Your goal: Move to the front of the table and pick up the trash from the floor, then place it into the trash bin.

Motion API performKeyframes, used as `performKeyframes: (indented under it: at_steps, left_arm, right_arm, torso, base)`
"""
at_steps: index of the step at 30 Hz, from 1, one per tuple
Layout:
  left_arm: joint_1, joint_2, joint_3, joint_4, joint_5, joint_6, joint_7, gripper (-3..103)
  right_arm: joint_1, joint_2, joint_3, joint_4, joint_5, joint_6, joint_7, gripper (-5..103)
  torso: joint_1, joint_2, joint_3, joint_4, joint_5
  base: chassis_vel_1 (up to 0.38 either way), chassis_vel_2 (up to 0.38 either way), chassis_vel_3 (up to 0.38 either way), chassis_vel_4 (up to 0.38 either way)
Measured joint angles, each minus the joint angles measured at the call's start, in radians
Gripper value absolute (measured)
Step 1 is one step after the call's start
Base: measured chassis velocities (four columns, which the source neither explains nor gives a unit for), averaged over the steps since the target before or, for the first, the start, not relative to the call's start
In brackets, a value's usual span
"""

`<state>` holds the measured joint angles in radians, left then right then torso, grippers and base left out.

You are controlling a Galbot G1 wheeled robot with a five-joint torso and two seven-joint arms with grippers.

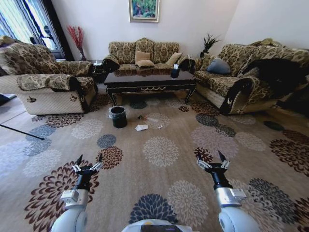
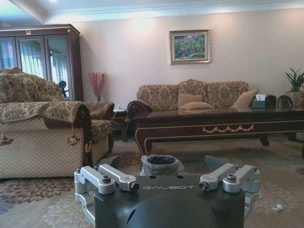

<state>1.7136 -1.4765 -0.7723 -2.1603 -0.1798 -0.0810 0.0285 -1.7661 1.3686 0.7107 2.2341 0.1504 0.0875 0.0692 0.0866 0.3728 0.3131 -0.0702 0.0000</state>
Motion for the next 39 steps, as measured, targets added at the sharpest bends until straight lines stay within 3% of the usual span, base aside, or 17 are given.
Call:
performKeyframes:
  at_steps: [39]
  left_arm:
    - [0.010,-0.005,-0.003,-0.007,-0.009,-0.008,0.003,100]
  right_arm:
    - [-0.010,0.006,0.004,0.011,-0.009,0.012,0.002,100]
  torso:
    - [-0.048,-0.153,-0.105,0.0001,0.0000]
  base:
    - [0.000,0.000,0.000,0.000]
